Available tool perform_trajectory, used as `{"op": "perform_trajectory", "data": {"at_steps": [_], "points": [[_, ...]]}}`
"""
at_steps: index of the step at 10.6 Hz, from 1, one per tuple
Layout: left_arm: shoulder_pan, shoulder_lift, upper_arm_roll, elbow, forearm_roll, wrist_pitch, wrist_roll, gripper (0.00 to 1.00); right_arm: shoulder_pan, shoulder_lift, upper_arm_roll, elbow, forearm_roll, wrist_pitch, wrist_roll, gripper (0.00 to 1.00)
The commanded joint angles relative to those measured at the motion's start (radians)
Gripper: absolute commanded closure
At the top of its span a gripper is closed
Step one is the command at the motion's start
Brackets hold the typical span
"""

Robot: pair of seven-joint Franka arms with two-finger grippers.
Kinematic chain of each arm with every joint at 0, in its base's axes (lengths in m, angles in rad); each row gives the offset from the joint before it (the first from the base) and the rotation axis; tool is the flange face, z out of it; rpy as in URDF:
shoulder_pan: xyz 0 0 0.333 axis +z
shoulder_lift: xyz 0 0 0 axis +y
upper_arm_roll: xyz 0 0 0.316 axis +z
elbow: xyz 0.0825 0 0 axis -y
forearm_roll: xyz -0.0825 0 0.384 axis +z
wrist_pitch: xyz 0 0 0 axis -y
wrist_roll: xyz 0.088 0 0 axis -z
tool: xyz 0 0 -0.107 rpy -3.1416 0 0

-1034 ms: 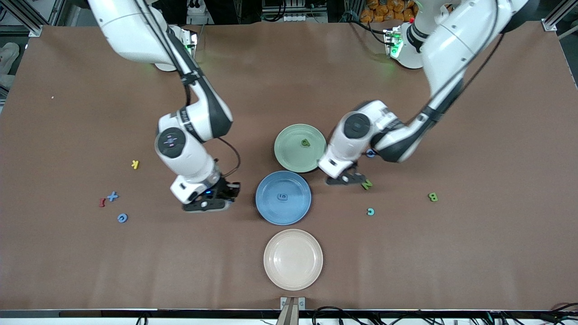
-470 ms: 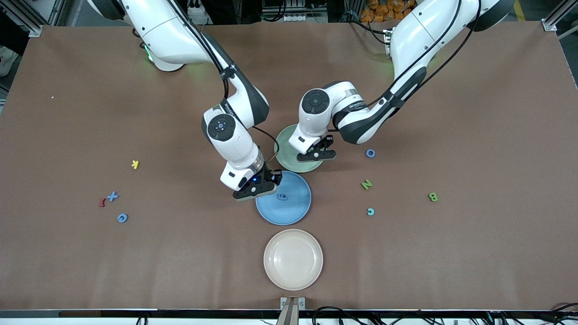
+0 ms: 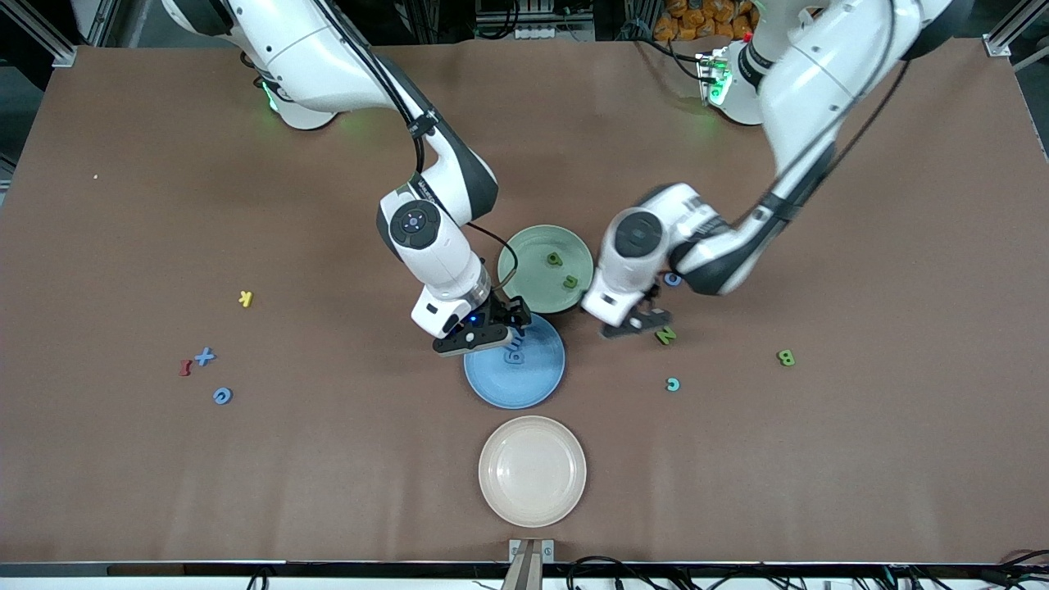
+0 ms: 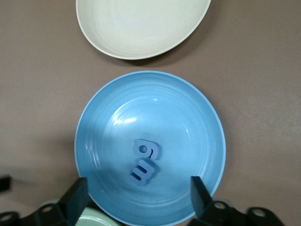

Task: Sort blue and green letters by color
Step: 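Put blue m on the blue plate while the left gripper places green u, then grasp the green N with the left gripper while the right gripper withdraws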

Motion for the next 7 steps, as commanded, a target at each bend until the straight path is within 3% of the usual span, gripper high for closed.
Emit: {"op": "perform_trajectory", "data": {"at_steps": [1,5,7], "points": [[0.097,-0.012,-0.009,-0.016,0.022,-0.005,0.016,0.0,-0.035,0.001,0.0,0.004,-0.015,-0.02,-0.046,0.0],[0.123,-0.009,0.003,-0.042,0.025,0.01,-0.129,0.0,-0.122,-0.032,0.0,-0.031,-0.018,-0.082,-0.086,0.0],[0.164,-0.009,0.005,-0.117,0.078,0.152,-0.144,0.0,-0.193,-0.065,-0.001,-0.031,-0.018,-0.217,-0.184,0.0]]}}
